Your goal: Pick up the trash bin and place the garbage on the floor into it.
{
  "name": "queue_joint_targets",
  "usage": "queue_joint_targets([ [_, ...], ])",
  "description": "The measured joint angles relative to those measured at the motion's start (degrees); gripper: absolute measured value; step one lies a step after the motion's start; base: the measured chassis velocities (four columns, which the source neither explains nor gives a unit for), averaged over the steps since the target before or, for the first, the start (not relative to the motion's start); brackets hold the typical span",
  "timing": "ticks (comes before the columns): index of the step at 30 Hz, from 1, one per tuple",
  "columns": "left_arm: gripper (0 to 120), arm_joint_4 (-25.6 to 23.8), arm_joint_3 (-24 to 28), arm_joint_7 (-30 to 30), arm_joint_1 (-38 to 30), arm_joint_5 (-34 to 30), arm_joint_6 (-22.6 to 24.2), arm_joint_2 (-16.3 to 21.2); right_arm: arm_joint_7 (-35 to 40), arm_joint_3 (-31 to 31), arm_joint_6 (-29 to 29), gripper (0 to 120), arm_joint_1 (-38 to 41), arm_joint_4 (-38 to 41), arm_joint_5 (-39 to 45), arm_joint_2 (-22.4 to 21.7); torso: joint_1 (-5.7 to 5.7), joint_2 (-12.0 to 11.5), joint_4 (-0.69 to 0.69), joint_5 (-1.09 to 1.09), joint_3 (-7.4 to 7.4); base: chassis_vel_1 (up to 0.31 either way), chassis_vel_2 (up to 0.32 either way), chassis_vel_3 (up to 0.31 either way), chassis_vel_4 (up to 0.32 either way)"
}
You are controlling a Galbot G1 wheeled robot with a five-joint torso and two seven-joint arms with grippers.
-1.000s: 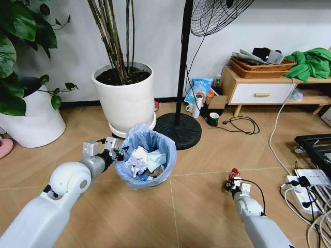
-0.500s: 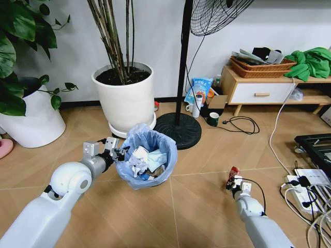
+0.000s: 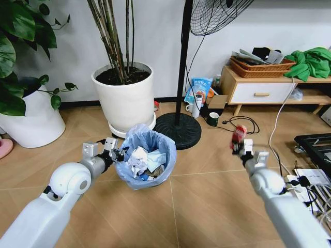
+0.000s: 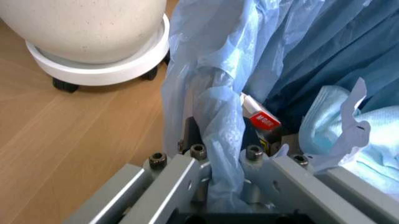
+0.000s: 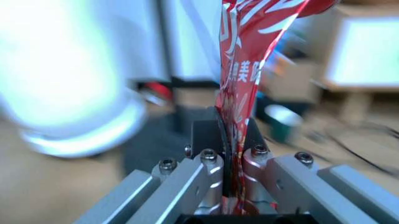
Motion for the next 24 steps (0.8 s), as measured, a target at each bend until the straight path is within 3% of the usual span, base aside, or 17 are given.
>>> queue_joint_targets([
  [3,0,0.2,0.24,0.0,-0.11,0.0,0.0,-0.03,-0.44,-5.12,-1.92,0,3.25,7.32,7.82,-2.92,0.0,0.0,0.01,-0.05,0.0,0.0,0.0,0.0,0.0],
  [11,0,0.91,1.17,0.24,-1.12,0.0,0.0,-0.28,-1.36,-15.07,-5.68,0,12.13,16.49,16.84,-5.78,0.0,0.0,0.0,0.01,0.0,0.0,0.0,0.0,0.0],
  [17,0,1.06,1.27,0.31,-1.24,0.01,0.0,-0.25,-2.07,-25.98,-5.73,0,19.52,17.39,17.65,-5.83,0.0,0.0,0.02,-0.02,0.0,0.0,0.0,0.0,0.0],
  [24,0,1.19,1.46,0.34,-1.44,0.0,0.0,-0.2,-2.8,-33.84,-5.43,0,22.56,17.67,16.89,-6.78,0.0,0.0,0.01,-0.01,0.0,0.0,0.0,0.0,0.0],
])
